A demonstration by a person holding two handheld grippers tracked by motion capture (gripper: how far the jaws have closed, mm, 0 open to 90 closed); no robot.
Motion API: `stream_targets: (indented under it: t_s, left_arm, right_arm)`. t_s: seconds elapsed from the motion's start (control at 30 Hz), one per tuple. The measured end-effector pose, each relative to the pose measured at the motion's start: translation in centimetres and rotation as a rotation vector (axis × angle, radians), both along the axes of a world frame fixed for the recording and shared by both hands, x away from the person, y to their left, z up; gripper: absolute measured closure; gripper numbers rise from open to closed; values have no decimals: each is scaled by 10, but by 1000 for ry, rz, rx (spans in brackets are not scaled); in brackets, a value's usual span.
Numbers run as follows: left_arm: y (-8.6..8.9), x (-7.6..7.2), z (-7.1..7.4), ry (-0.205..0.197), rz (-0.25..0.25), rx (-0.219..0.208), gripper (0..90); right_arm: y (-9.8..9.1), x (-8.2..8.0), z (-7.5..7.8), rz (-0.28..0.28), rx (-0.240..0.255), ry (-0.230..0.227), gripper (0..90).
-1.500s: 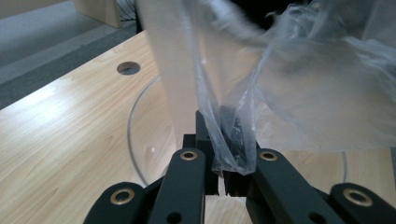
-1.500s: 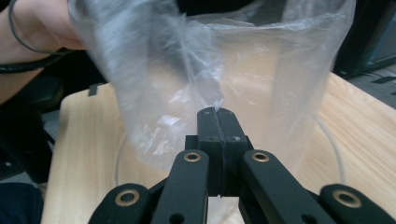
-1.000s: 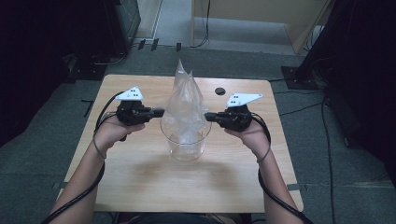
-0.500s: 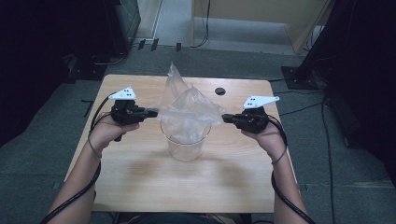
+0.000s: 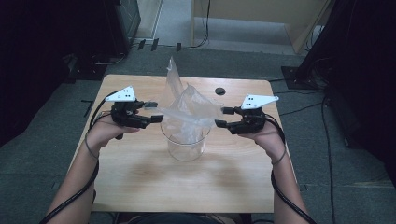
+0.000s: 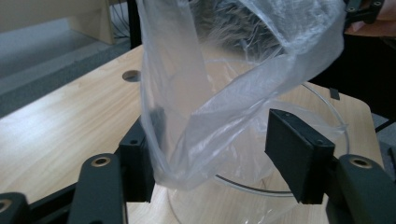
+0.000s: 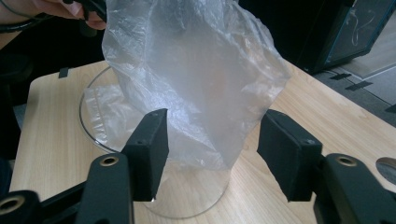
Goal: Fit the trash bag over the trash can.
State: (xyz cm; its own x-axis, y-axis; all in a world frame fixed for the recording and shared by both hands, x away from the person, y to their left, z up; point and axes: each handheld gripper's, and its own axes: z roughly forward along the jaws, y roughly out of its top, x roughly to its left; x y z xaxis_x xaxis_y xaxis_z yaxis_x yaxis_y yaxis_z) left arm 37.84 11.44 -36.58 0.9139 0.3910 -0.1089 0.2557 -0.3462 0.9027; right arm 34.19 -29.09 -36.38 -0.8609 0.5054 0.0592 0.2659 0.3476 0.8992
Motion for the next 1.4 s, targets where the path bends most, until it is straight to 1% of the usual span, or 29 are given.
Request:
stream_targets:
  t_s: [0.07,0.13,0.2,0.23,0.27,0.3,0.33,0.37,0.4,0.43,0.47,0.5,0.57,0.6,0.63,0.7,0.83,0.9,0.93,1.0,1.07,1.13,1.17,1.2,1.23,1.27,1.33,1.37,1.4]
  left_arm:
    - [3,-1,3,-8,-10,13,337]
    - [6,-2,5,-10,-11,10,309]
    - [9,-2,8,-2,0,-1,302]
    - [12,-2,11,7,5,-15,310]
    - [12,-2,11,7,5,-15,319]
    - [14,-2,13,4,7,-23,319]
    - [17,-2,16,3,19,-28,339]
    - [17,-2,16,3,19,-28,363]
    - [18,-3,20,4,28,-17,395]
    - [18,-3,20,4,28,-17,428]
    - [19,-4,22,4,34,-15,474]
    - [20,-4,24,4,44,-18,474]
    - [21,-4,29,7,60,-39,509]
    - [22,-4,34,-6,77,-52,558]
    - [22,-4,34,-6,77,-52,591]
    - [20,-3,42,-4,107,-69,634]
    - [11,-1,46,-23,114,-54,680]
    - [-3,2,42,-20,95,-22,681]
    - [-3,2,42,-20,95,-22,681]
    - [-17,6,38,-21,84,5,680]
    - [-21,7,36,-25,78,12,677]
    - [-31,9,31,-21,72,42,666]
    - [-31,9,31,-21,72,42,665]
    - [-33,9,28,-19,67,51,665]
    - [-35,9,26,-12,62,63,660]
    - [-37,8,24,-9,58,75,660]
    - [-39,8,20,3,46,96,649]
    - [-40,7,18,0,45,108,637]
    - [-40,7,16,-2,42,124,593]
  right_arm:
    - [-1,0,1,-3,-2,-2,402]
    - [-3,-1,3,-14,2,-11,403]
    - [-5,-1,7,-30,28,-21,414]
    - [-6,-1,11,-56,65,-33,421]
    - [-6,-1,11,-56,65,-33,421]
    - [-6,-1,14,-66,84,-35,429]
    - [-7,0,18,-90,110,-35,457]
    - [-7,0,18,-90,110,-35,457]
    - [-6,1,23,-102,124,-27,558]
    - [-6,1,23,-102,124,-27,558]
    - [-5,0,26,-107,136,-25,645]
    - [-5,0,26,-107,136,-25,645]
    - [-3,1,31,-121,146,-29,700]
    - [0,2,35,-134,154,-31,756]
    - [0,2,35,-134,154,-31,756]
    - [4,6,42,-143,158,-41,807]
    - [13,11,45,-128,159,-45,828]
    - [23,15,44,-107,129,-48,840]
    - [26,16,43,-99,119,-49,840]
    - [31,18,40,-87,105,-45,843]
    - [33,18,39,-80,100,-43,845]
    - [38,20,36,-55,76,-29,846]
    - [38,20,36,-55,76,-29,846]
    - [40,20,34,-45,63,-20,846]
    - [43,20,29,-23,32,-6,844]
    - [43,20,29,-23,32,-6,844]
    - [46,19,25,0,7,12,834]
    - [48,19,22,9,-4,18,827]
    - [51,19,17,21,-27,33,805]
